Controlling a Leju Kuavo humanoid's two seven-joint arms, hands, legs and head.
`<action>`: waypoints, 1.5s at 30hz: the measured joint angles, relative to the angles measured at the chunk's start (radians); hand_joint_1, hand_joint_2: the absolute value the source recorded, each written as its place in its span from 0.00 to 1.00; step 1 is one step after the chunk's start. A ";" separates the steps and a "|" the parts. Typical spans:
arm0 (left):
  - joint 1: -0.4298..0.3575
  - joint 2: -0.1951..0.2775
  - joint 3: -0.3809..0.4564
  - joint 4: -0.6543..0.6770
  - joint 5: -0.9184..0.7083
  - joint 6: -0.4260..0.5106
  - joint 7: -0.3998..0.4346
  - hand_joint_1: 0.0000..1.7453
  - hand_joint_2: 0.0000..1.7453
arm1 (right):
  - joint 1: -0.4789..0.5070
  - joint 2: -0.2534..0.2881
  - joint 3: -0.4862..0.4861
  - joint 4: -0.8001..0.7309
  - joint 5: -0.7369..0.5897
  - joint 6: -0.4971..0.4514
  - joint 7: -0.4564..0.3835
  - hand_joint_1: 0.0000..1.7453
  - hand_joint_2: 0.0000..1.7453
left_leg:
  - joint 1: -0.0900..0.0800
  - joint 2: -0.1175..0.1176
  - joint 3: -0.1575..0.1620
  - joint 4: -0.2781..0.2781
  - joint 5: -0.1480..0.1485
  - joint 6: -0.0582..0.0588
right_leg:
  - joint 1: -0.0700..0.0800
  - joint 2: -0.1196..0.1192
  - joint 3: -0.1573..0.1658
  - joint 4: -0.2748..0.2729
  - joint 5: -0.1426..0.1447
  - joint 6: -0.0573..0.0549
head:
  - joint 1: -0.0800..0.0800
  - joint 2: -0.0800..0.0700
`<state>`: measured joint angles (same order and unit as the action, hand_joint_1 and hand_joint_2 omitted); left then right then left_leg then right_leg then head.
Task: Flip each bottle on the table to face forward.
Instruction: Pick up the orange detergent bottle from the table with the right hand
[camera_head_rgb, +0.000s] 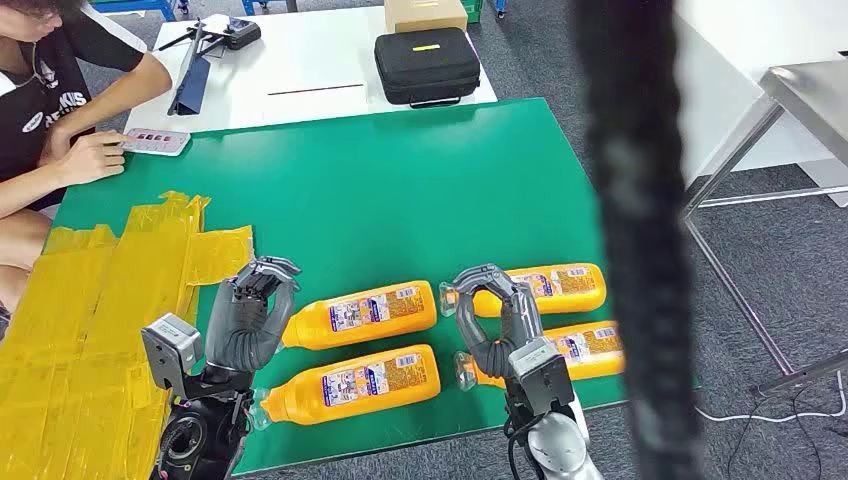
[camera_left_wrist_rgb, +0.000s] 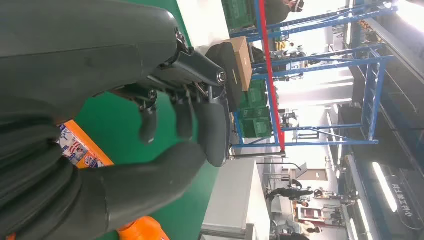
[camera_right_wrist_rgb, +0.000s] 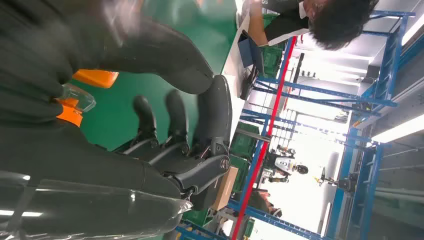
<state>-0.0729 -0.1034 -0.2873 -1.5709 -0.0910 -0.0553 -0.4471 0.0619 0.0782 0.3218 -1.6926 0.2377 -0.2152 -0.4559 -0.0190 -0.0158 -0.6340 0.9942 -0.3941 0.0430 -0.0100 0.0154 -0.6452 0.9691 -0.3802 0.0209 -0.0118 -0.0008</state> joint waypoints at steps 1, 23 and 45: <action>0.000 0.000 0.000 0.000 0.000 0.002 0.000 1.00 1.00 | 0.000 0.000 0.000 0.000 0.000 -0.001 0.000 1.00 1.00 | 0.000 0.000 0.000 0.000 0.000 0.000 | 0.000 0.000 0.000 0.000 0.000 0.000 | 0.000 0.000; 0.057 -0.055 -0.082 0.153 -0.009 0.219 -0.163 0.00 1.00 | 0.015 0.036 0.053 0.118 0.122 -0.244 -0.098 0.00 1.00 | 0.000 0.000 0.000 0.000 -0.001 0.000 | 0.000 0.000 0.000 0.000 0.000 0.000 | 0.000 0.000; 0.046 -0.064 -0.103 0.188 -0.002 0.206 -0.162 0.00 1.00 | -0.241 -0.017 0.161 0.270 0.816 -0.005 0.318 0.00 1.00 | 0.000 0.000 0.000 0.000 0.000 0.000 | 0.000 0.000 0.001 0.000 0.000 0.000 | 0.000 0.000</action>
<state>-0.0268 -0.1674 -0.3904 -1.3833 -0.0927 0.1505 -0.6088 -0.1795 0.0609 0.4824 -1.4225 1.0532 -0.2202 -0.1382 -0.0190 -0.0154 -0.6336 0.9942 -0.3940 0.0434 -0.0100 0.0155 -0.6447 0.9692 -0.3799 0.0212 -0.0118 -0.0008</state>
